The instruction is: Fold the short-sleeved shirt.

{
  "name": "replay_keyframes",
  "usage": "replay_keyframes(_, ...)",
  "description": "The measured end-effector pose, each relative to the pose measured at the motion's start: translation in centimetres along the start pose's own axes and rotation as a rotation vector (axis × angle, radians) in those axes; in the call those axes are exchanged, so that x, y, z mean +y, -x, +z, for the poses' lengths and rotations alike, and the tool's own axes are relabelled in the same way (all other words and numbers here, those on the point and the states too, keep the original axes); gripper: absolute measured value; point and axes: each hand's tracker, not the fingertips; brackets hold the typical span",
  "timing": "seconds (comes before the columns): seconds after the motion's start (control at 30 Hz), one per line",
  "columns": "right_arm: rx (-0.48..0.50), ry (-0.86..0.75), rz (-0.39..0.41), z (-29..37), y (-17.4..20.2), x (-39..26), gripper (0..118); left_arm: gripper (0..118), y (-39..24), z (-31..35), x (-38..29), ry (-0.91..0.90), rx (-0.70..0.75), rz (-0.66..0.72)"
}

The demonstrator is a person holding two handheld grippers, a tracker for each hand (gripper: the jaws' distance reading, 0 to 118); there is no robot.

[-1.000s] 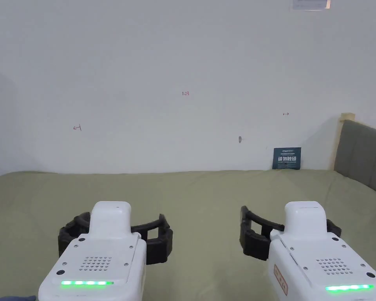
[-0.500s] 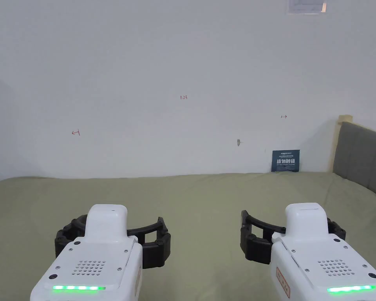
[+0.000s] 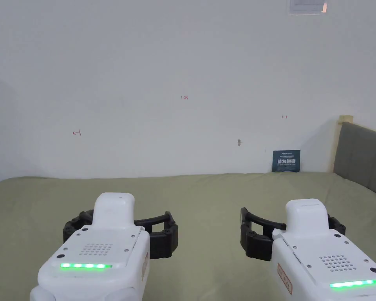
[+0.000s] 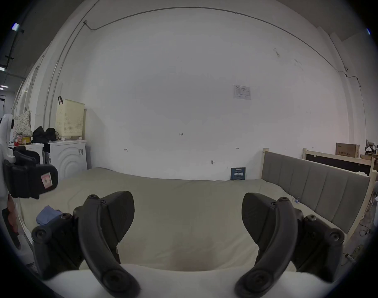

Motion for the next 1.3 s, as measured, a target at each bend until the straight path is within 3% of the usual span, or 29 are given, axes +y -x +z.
replay_keyframes(0.33, 0.006, -0.01, 0.007, 0.0, 0.1, 0.6, 104, 118, -0.5, -0.3, 0.0, -0.012, 0.093, -0.082)
replay_keyframes(0.7, 0.0, -0.014, 0.004, 0.2, -0.2, 1.0, 104, 118, 0.3, 0.4, 0.9, -0.024, 0.031, -0.013)
replay_keyframes(1.03, -0.002, -0.026, 0.004, 0.5, -0.1, 1.2, 104, 118, 0.1, 0.0, 1.2, -0.048, 0.129, 0.008)
replay_keyframes(1.13, 0.0, -0.03, -0.011, 0.6, -0.2, 1.3, 104, 118, 0.3, 0.2, 1.3, 0.008, 0.101, 0.036)
replay_keyframes(1.3, -0.003, -0.034, 0.002, 0.5, -0.3, 1.5, 104, 118, 0.5, 0.6, 0.7, -0.051, 0.018, 0.056)
